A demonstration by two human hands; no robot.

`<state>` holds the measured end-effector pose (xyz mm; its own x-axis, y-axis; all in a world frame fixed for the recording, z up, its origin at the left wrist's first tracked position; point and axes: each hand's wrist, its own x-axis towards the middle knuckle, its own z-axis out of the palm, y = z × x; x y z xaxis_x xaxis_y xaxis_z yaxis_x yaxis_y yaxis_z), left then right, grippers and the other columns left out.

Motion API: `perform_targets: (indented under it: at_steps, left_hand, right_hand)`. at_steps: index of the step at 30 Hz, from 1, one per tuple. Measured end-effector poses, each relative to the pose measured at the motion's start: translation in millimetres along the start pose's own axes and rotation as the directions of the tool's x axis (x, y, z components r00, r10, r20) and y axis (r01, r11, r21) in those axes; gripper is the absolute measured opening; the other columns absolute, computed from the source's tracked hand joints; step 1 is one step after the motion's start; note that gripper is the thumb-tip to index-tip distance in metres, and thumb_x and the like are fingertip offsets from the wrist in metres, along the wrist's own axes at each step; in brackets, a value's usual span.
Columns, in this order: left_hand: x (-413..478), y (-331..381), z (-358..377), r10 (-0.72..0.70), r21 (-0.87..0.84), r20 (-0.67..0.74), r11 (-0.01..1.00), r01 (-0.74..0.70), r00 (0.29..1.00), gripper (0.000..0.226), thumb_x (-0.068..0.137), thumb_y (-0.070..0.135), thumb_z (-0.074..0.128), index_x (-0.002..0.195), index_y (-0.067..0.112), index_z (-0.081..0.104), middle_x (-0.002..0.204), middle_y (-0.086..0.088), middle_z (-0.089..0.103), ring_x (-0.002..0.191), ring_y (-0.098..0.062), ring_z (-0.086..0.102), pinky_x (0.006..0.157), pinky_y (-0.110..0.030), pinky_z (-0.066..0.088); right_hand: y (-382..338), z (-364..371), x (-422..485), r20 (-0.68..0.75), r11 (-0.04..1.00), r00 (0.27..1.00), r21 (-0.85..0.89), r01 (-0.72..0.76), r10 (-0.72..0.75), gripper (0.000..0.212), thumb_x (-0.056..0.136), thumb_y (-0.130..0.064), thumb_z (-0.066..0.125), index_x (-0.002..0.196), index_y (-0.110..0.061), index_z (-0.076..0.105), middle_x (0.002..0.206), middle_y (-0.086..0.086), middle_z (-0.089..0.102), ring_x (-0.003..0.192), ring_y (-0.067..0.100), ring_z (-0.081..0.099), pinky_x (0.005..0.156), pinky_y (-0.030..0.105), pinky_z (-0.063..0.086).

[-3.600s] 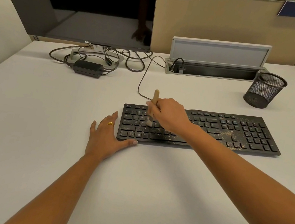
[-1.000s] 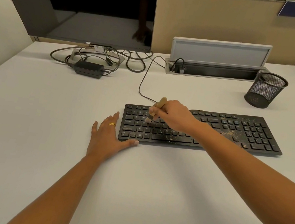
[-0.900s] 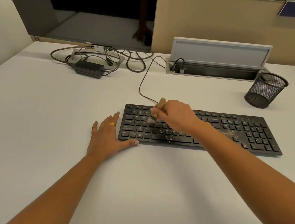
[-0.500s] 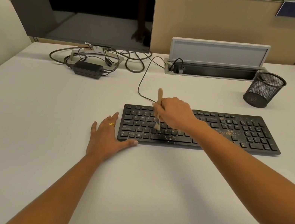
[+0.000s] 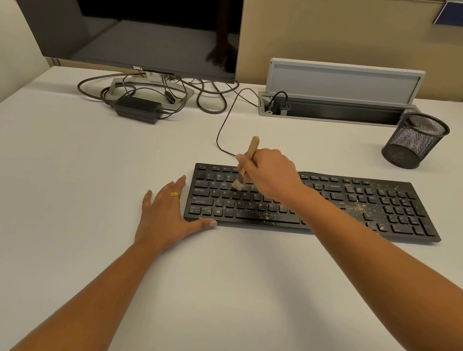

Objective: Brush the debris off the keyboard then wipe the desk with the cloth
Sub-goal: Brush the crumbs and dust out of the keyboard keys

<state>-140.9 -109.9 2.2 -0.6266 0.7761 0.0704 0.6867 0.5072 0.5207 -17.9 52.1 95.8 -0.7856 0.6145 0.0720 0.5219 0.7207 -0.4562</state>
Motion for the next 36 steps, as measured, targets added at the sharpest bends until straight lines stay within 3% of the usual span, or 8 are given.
perform_targets:
  at_steps: [10,14,19,23,26,30,34,36]
  left_hand:
    - [-0.4,0.0,-0.4,-0.002,-0.005,0.0,1.0,0.002,1.0,0.124,0.051,0.083,0.05,0.152,0.019,0.017,0.155,0.002,0.029,0.144,-0.013,0.021,0.119,-0.043,0.001]
    - [-0.1,1.2,-0.7,0.0,-0.002,-0.001,1.0,0.0,1.0,0.124,0.051,0.083,0.051,0.152,0.019,0.017,0.155,0.002,0.029,0.144,-0.013,0.021,0.119,-0.043,0.001]
    - [0.2,0.8,-0.5,-0.006,0.002,0.0,1.0,0.006,1.0,0.124,0.051,0.082,0.051,0.152,0.019,0.017,0.155,0.001,0.029,0.144,-0.013,0.021,0.119,-0.042,0.0]
    - [0.0,0.6,-0.1,-0.003,0.002,0.0,1.0,0.003,1.0,0.123,0.052,0.082,0.052,0.152,0.019,0.018,0.155,0.001,0.03,0.144,-0.013,0.021,0.119,-0.042,0.0]
    - [0.0,0.4,-0.1,-0.002,0.004,-0.004,1.0,0.002,1.0,0.122,0.052,0.082,0.052,0.151,0.019,0.018,0.154,0.002,0.03,0.144,-0.013,0.022,0.119,-0.042,0.001]
    - [-0.2,0.8,-0.2,-0.004,0.005,-0.008,1.0,0.004,1.0,0.121,0.054,0.081,0.054,0.151,0.019,0.019,0.154,0.001,0.03,0.144,-0.014,0.022,0.119,-0.042,0.001]
    - [-0.1,1.8,-0.3,-0.003,0.002,-0.007,1.0,0.003,1.0,0.12,0.055,0.08,0.056,0.151,0.019,0.019,0.154,0.002,0.03,0.144,-0.013,0.021,0.119,-0.042,0.0]
    - [-0.4,1.6,-0.3,-0.004,0.005,-0.008,1.0,0.004,1.0,0.12,0.056,0.079,0.057,0.151,0.019,0.018,0.154,0.002,0.03,0.144,-0.013,0.021,0.119,-0.041,0.0]
  right_hand:
    - [-2.7,1.2,-2.7,0.096,0.991,0.995,-0.133,0.027,-0.014,0.041,0.1,-0.032,0.031,0.089,-0.007,0.062,0.086,0.009,0.066,0.079,0.027,0.061,0.07,0.033,0.044]
    - [0.0,-3.3,-1.0,-0.035,0.983,0.999,-0.184,0.007,-0.014,0.039,0.101,-0.033,0.03,0.085,-0.01,0.056,0.077,0.005,0.057,0.071,0.024,0.054,0.063,0.03,0.036]
    - [4.0,0.5,-3.9,0.021,0.997,1.0,-0.08,0.024,-0.023,0.049,0.1,-0.04,0.03,0.095,-0.006,0.066,0.088,0.009,0.069,0.082,0.026,0.063,0.074,0.036,0.049]
    - [7.0,-2.1,-8.5,0.133,0.992,0.988,-0.088,0.086,-0.074,0.042,0.101,-0.036,0.031,0.084,-0.012,0.061,0.077,0.003,0.064,0.075,0.022,0.059,0.069,0.031,0.043]
    - [5.8,-7.6,-7.7,0.067,0.981,0.995,-0.174,0.085,-0.074,0.042,0.101,-0.036,0.03,0.09,-0.01,0.061,0.076,0.003,0.058,0.072,0.022,0.054,0.065,0.03,0.038]
    - [8.7,-8.7,-9.8,0.101,0.998,0.992,0.004,0.07,-0.07,0.045,0.1,-0.039,0.033,0.092,-0.01,0.067,0.078,-0.001,0.062,0.072,0.016,0.056,0.066,0.03,0.043]
    - [13.4,-11.1,-8.6,0.032,0.968,0.999,-0.247,0.039,-0.032,0.043,0.101,-0.038,0.031,0.094,-0.011,0.063,0.078,0.003,0.059,0.07,0.019,0.053,0.06,0.028,0.035]
    - [14.6,-11.2,-5.7,-0.03,0.965,0.999,-0.26,0.024,-0.033,0.044,0.1,-0.038,0.031,0.095,-0.009,0.063,0.079,0.005,0.06,0.071,0.021,0.053,0.061,0.029,0.037]
